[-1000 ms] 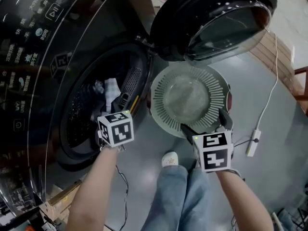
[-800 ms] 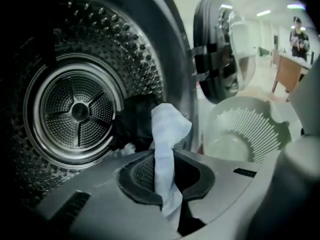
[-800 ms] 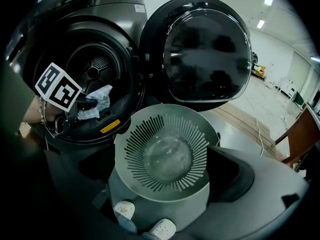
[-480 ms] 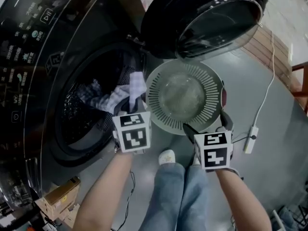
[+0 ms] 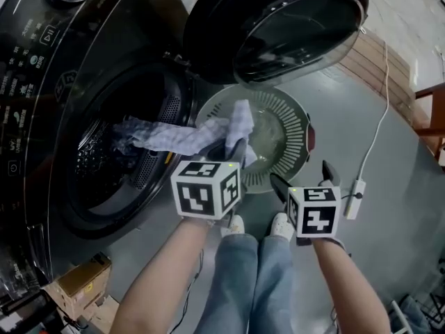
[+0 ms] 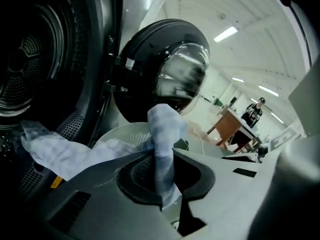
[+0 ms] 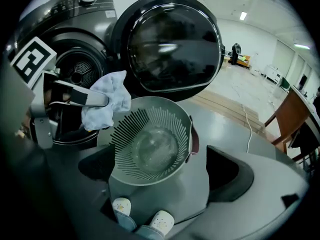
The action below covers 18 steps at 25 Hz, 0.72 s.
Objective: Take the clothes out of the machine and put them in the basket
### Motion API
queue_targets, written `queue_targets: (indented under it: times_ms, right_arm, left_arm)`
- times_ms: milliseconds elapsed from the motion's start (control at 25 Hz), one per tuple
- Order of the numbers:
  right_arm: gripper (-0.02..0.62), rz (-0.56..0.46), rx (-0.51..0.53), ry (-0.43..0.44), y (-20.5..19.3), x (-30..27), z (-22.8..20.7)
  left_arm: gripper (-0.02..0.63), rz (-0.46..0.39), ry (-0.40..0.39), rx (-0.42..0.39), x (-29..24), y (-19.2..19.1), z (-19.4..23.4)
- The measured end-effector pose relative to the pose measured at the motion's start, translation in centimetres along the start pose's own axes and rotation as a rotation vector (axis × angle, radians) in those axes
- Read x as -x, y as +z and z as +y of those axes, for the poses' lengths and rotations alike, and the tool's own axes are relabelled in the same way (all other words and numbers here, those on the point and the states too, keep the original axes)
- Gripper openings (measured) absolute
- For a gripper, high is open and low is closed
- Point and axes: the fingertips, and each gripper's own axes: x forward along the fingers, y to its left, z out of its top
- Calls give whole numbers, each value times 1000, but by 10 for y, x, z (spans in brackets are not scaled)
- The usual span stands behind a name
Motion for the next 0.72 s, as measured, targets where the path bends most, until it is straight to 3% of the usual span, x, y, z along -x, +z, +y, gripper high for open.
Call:
queue_targets:
  times_ms: [200, 400, 560, 720]
  right_arm:
    - [566, 14, -8, -18, -6, 5, -19]
    - [566, 16, -16, -15, -10, 7, -28]
    - [566, 19, -28, -17, -14, 6, -36]
    - [566, 35, -37, -24, -22, 7, -43]
  left_arm:
    - [38, 24, 46, -48, -7, -4, -11]
    - [38, 4, -70, 54, -13, -4, -32]
    - [38, -13, -94, 102, -22, -3, -44]
    - [39, 5, -181, 145, -28, -11, -65]
